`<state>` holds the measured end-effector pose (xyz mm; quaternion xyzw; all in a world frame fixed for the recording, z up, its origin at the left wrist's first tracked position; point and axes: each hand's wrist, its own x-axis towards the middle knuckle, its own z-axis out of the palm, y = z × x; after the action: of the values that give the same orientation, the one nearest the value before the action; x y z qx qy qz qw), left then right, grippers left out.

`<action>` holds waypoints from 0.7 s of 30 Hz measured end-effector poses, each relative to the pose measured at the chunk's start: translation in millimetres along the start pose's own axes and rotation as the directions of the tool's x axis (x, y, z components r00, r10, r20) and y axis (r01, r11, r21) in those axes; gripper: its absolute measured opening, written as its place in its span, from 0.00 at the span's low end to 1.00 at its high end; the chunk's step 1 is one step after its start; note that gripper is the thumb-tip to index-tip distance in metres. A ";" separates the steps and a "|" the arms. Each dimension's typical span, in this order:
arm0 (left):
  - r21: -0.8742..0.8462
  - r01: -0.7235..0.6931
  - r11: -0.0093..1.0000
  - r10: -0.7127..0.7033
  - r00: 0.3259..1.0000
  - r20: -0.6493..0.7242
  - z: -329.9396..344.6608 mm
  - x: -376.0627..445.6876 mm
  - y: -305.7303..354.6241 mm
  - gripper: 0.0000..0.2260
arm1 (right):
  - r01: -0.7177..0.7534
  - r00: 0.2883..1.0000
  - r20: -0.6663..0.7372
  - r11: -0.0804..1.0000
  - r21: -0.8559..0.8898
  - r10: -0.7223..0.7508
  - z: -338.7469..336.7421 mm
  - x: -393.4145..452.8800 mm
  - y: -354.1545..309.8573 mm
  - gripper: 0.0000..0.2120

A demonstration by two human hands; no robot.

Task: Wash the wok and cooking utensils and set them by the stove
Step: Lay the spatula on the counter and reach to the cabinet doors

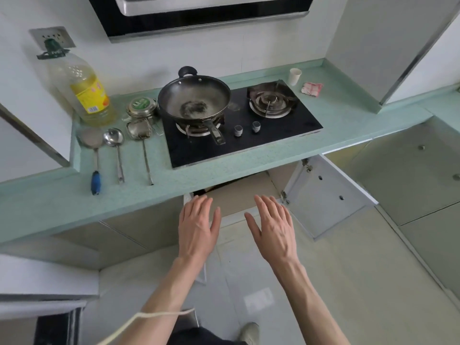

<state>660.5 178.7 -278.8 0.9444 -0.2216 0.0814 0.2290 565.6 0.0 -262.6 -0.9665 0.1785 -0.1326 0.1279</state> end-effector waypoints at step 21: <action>0.174 0.416 0.893 -0.411 0.909 -0.063 113.8 30.2 -10.7 0.12 | 0.073 0.938 0.340 0.997 0.020 -0.075 60.4 81.2 112.7 0.30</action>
<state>698.3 122.4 -375.8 0.9858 -0.0045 0.0627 0.1560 622.0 -120.5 -335.0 -0.9805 0.1169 0.0310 0.1551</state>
